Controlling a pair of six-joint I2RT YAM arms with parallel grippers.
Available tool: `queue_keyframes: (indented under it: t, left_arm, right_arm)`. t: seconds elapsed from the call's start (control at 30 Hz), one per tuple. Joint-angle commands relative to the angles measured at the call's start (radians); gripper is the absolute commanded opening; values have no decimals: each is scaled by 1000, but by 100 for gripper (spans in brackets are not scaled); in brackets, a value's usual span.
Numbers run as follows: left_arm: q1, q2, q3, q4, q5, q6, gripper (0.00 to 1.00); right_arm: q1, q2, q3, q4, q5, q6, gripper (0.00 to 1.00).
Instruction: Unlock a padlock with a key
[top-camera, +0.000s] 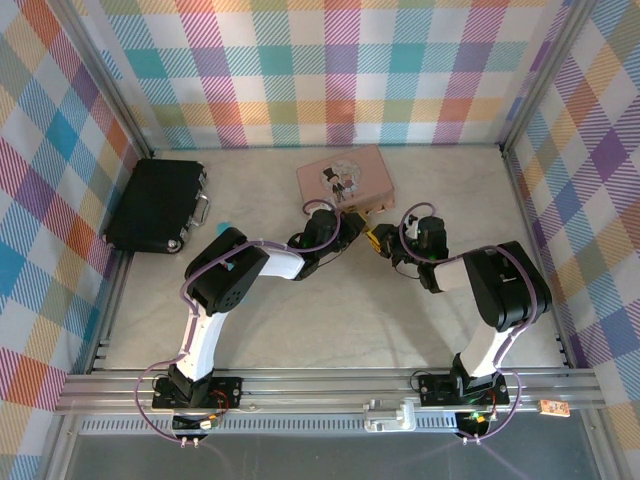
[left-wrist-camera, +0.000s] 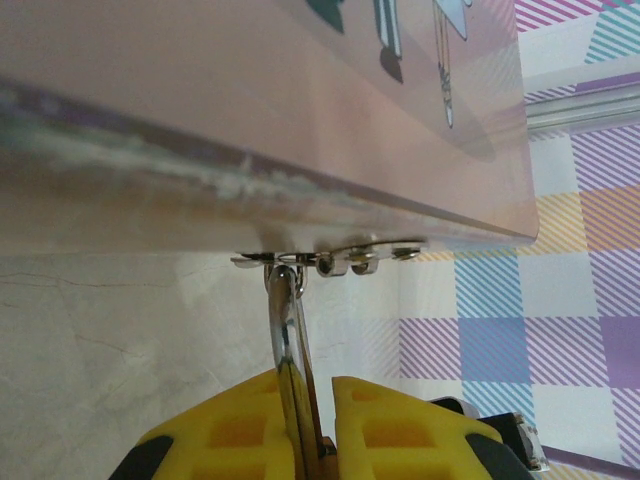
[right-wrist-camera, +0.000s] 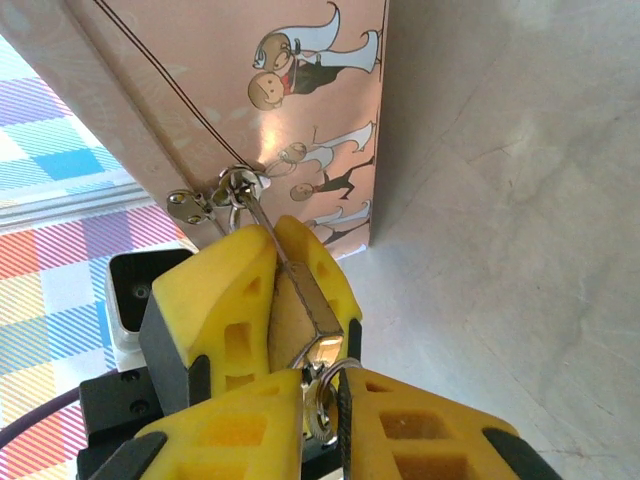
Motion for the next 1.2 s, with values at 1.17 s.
queue_keyframes:
  t: [1.17]
  left_arm:
    - [3,-4,-39,-61,29,-119,30]
  right_arm:
    - [33,147,2,266,30,131,0]
